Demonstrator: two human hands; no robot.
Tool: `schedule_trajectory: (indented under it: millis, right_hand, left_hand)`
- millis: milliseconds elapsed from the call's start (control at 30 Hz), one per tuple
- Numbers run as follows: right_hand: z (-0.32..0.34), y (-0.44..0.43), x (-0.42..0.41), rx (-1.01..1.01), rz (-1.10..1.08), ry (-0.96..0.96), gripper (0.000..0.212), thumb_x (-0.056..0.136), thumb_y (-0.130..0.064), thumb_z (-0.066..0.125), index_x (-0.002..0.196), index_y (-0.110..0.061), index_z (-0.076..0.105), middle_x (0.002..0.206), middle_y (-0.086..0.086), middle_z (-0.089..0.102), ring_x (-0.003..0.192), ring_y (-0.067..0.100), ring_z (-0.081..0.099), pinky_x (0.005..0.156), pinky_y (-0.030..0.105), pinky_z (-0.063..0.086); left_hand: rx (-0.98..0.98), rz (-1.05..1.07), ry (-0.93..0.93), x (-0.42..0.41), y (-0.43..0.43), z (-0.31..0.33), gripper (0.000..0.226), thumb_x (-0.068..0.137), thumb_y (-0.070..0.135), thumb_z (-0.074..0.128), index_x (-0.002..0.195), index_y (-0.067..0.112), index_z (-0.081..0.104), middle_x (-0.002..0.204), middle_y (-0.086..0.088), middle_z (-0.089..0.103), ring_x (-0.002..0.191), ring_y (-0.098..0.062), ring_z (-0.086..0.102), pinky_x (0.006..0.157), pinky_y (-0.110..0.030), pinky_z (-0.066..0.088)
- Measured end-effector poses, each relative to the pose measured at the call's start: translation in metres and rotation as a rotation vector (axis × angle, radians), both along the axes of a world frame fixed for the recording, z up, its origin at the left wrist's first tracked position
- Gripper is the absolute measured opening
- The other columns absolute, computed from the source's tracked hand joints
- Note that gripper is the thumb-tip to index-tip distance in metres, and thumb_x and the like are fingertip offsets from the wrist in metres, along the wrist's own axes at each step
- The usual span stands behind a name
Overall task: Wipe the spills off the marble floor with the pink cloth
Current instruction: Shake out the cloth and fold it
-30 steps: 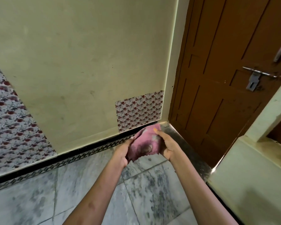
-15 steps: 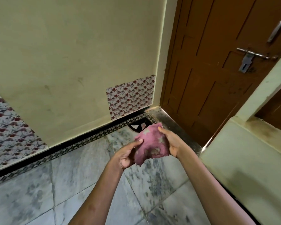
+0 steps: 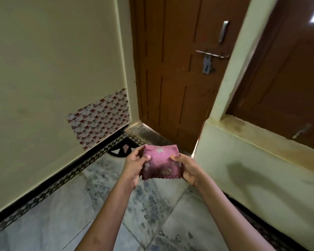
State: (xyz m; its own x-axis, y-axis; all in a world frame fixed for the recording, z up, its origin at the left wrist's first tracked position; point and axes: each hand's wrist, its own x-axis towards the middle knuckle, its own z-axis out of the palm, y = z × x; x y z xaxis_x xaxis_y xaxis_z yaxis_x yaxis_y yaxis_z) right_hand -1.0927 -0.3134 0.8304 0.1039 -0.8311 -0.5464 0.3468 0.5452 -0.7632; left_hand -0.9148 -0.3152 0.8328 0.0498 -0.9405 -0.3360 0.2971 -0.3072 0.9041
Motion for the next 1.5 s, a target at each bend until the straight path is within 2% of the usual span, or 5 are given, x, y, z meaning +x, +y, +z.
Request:
schedule_trajectory:
  millis: [300, 633, 867, 1200, 1500]
  right_hand:
    - [-0.003, -0.015, -0.184, -0.091, -0.241, -0.006, 0.025, 0.092, 0.005, 0.043, 0.096, -0.012, 0.061, 0.088, 0.010, 0.067, 0.060, 0.017, 0.068, 0.055, 0.033, 0.057]
    - [-0.006, -0.054, -0.346, -0.097, -0.249, 0.152, 0.039, 0.091, 0.001, 0.049, 0.121, -0.024, 0.049, 0.104, 0.002, 0.061, 0.087, 0.019, 0.060, 0.061, 0.028, 0.051]
    - [-0.033, -0.115, -0.398, -0.063, -0.343, 0.180, 0.055, 0.090, 0.004, 0.050, 0.139, -0.020, 0.040, 0.124, 0.007, 0.057, 0.109, 0.026, 0.058, 0.084, 0.042, 0.055]
    - [-0.082, -0.249, -0.445, 0.065, -0.404, 0.247, 0.045, 0.089, 0.005, 0.045, 0.127, -0.019, 0.049, 0.105, 0.007, 0.062, 0.089, 0.024, 0.060, 0.061, 0.028, 0.051]
    - [-0.150, -0.335, -0.468, 0.121, -0.446, 0.307, 0.056, 0.079, 0.024, 0.044, 0.128, -0.002, 0.048, 0.104, 0.009, 0.062, 0.093, 0.025, 0.059, 0.073, 0.033, 0.049]
  left_hand:
    - [-0.085, -0.207, -0.064, -0.199, -0.052, 0.007, 0.044, 0.082, -0.017, 0.052, 0.114, 0.012, 0.058, 0.112, -0.012, 0.061, 0.097, -0.019, 0.057, 0.075, -0.022, 0.050]
    - [-0.045, -0.315, -0.209, -0.361, -0.120, 0.002, 0.044, 0.084, -0.010, 0.055, 0.123, 0.011, 0.056, 0.117, -0.008, 0.061, 0.094, -0.015, 0.058, 0.067, -0.022, 0.048]
    - [-0.055, -0.380, -0.340, -0.427, -0.188, -0.015, 0.037, 0.088, -0.003, 0.055, 0.121, 0.014, 0.057, 0.116, -0.002, 0.055, 0.105, -0.021, 0.052, 0.074, -0.029, 0.052]
    - [-0.183, -0.584, -0.615, -0.486, -0.338, -0.075, 0.037, 0.086, -0.003, 0.048, 0.113, 0.020, 0.061, 0.114, -0.001, 0.060, 0.104, -0.017, 0.053, 0.080, -0.024, 0.041]
    - [-0.229, -0.849, -0.830, -0.519, -0.433, -0.134, 0.052, 0.084, -0.006, 0.053, 0.134, 0.005, 0.045, 0.136, -0.015, 0.050, 0.126, -0.030, 0.046, 0.098, -0.017, 0.030]
